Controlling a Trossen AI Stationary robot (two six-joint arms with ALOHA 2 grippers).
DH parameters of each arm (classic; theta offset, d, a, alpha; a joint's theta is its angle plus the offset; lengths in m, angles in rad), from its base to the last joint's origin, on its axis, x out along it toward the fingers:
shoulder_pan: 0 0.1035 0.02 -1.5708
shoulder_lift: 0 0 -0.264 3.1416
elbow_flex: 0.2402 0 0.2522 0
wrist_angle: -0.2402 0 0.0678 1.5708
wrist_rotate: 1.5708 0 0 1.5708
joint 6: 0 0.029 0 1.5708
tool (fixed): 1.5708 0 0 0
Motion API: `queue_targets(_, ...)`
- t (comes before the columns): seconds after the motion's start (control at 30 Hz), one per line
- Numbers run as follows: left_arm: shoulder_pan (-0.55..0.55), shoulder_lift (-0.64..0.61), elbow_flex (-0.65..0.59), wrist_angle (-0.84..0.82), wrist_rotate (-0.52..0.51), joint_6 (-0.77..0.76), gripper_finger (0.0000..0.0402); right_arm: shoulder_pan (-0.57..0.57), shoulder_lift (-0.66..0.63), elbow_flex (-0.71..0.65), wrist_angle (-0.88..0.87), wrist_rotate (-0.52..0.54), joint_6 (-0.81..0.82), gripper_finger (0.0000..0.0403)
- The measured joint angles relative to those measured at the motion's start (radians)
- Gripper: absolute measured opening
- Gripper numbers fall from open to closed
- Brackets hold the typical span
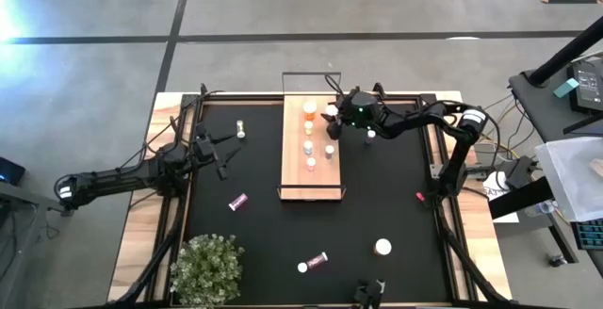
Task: Pick and place medicine bottles onto shelf by color
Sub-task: Put the top orange medicine bottle on the shelf aligned with the other orange medicine bottle
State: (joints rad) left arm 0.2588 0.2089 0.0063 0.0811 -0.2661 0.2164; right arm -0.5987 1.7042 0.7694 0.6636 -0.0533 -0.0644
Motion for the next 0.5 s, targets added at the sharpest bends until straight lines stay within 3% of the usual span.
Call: queue_targets(0.5, 0.0, 0.001, 0.0, 0.0, 0.0, 0.0, 0.0199, -0.003, 0.0, 0.024, -0.034, -0.008, -0.006, 0.0219)
